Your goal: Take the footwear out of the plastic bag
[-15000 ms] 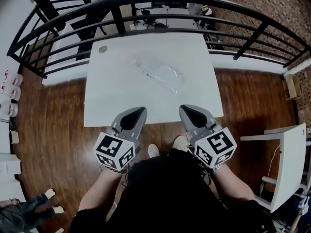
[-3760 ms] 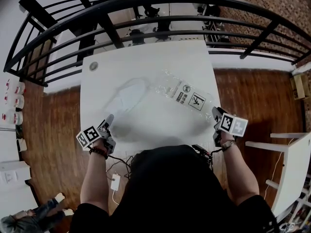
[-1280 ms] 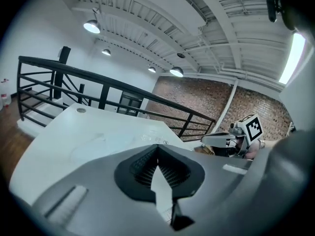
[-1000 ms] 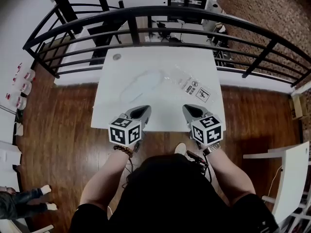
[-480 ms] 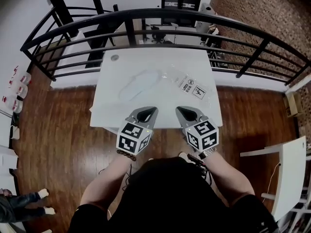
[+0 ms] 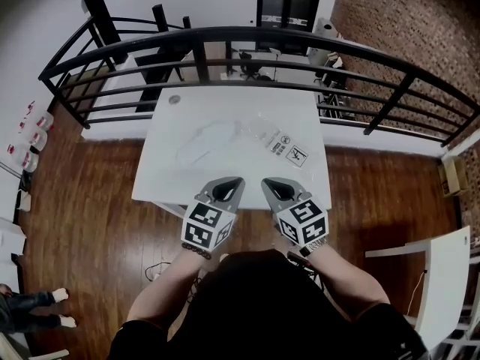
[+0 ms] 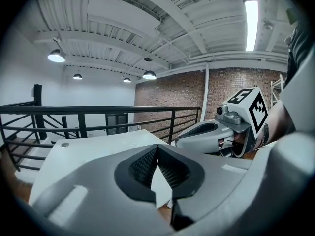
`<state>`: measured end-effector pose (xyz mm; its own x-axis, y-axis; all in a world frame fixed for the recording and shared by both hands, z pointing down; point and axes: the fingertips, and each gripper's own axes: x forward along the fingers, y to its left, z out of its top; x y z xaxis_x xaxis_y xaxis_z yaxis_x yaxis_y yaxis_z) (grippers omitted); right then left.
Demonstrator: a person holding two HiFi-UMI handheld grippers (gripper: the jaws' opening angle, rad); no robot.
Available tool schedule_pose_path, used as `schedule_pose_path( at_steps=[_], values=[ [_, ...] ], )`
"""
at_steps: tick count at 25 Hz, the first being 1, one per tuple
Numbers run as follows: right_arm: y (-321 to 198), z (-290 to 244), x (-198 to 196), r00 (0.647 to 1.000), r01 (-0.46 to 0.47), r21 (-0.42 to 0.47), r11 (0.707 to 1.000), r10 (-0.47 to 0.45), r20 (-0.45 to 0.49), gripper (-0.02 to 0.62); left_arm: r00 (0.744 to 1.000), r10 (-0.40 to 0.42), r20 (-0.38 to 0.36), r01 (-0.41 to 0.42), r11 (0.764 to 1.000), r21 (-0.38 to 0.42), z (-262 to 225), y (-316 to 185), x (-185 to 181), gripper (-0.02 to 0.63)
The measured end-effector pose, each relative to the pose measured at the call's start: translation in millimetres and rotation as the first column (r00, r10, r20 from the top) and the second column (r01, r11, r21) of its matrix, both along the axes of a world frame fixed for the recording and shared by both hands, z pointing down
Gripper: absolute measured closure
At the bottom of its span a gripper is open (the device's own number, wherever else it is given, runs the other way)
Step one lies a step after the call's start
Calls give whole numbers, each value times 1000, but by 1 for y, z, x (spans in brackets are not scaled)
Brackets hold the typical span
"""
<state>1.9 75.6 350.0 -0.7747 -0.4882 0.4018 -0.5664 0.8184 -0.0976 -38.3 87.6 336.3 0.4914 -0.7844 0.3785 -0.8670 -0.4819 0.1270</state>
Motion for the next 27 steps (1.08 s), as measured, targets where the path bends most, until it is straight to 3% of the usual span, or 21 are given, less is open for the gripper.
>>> schedule_pose_path(
  at_steps=[12, 27],
  values=[
    [-4, -2, 10, 997, 72, 5, 997, -72, 37, 603, 998, -53, 39, 54, 998, -14, 5, -2, 19, 589],
    [-1, -4, 19, 996, 83, 8, 997, -83, 44, 604, 997, -68, 42, 69, 997, -30, 7, 1, 25, 589]
  ],
)
